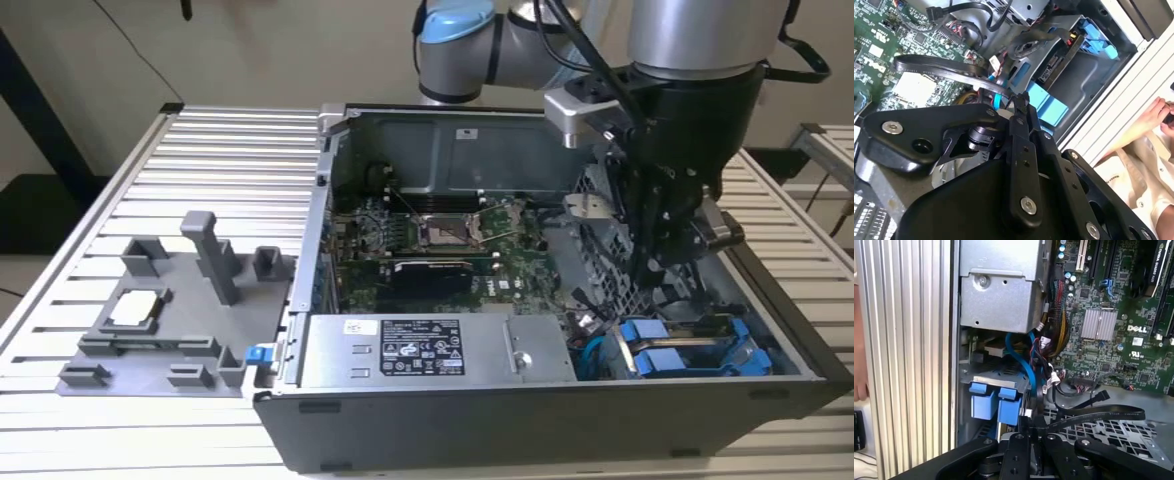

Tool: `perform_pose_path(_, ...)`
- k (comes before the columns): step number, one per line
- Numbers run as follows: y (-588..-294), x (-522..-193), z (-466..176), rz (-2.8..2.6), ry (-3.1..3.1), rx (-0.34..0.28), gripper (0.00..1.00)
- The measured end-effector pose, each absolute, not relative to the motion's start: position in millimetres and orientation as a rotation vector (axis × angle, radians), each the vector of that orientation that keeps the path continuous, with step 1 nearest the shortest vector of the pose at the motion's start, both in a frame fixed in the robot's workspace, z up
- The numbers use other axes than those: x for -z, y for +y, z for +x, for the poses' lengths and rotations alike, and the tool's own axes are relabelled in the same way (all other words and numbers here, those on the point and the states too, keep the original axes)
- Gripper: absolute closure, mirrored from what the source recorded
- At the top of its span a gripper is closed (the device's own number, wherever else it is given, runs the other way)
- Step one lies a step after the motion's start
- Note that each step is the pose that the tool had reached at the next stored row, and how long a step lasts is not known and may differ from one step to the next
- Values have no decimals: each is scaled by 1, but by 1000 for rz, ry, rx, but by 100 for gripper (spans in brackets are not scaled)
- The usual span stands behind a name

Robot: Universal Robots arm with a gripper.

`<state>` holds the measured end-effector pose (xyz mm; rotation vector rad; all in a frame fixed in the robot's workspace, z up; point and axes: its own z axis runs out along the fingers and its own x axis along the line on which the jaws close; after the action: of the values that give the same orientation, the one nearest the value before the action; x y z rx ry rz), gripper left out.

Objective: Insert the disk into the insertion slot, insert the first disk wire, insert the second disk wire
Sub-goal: 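Insert the first disk wire, then insert the second disk wire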

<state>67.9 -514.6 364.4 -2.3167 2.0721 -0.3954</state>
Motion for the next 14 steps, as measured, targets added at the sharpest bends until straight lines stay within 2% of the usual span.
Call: perform_pose_path(14, -547, -364, 83, -2294, 2061, 321, 84)
